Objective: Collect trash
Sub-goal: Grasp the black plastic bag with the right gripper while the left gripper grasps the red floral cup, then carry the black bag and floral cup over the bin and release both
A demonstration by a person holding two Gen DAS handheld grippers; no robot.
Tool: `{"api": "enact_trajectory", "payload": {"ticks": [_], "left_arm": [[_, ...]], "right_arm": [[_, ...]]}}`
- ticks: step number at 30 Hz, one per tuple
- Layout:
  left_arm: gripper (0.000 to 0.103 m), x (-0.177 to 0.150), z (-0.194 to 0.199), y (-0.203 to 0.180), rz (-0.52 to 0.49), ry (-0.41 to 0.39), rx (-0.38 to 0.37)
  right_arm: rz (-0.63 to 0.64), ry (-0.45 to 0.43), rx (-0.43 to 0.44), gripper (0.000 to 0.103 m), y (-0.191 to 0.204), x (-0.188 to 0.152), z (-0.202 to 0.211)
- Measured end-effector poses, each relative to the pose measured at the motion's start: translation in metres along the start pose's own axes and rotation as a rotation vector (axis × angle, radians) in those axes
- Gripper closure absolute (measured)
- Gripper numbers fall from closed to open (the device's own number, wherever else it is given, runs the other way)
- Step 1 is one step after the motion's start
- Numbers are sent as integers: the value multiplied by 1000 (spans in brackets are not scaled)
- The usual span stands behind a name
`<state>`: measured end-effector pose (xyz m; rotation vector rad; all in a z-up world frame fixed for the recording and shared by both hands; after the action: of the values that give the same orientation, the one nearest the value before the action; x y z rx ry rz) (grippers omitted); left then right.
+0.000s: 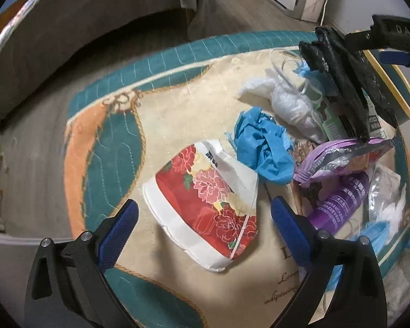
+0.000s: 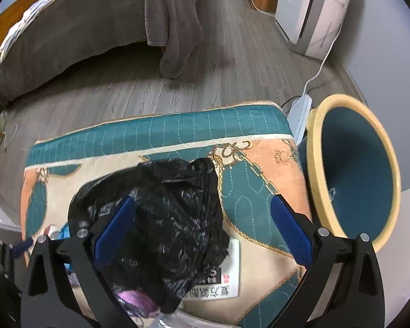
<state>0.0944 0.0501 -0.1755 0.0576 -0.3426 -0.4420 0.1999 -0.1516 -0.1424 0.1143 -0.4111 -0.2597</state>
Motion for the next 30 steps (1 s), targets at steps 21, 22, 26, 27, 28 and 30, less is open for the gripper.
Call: {"api": "enact_trajectory", "payload": {"ticks": [21,22,26,27,28,30], "left_arm": [[66,16,-3,12,-43,-28,-21],[67,17,-2,12,-43,-33,-18],[75,21,6,19,-34,-55,1],[76,20,13,15,-32,-61,5],[78,20,14,17,-28,-70,8],[78,24,25,22,-19,-103,17]], "right_arm": [[1,104,123,93,4,-4,5],[7,95,126,94,4,-2,8],[52,52,120,97,9,2,23],[61,40,118,98,10,4,26],[69,30,117,99,11,6,29],[80,-1,125,99,13,10,39]]}}
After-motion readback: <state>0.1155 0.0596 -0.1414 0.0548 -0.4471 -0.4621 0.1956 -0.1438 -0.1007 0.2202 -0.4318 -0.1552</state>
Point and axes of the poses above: each gripper's, at about its wrist camera, not at the fingertips, and z roughly against the way its jaws point, y to its left, x to its top, the point moved 4 cm from there along -z, roughly the way its jaws point, and after that the axes turned 11 degrees about -z, right-handed, at the moved point
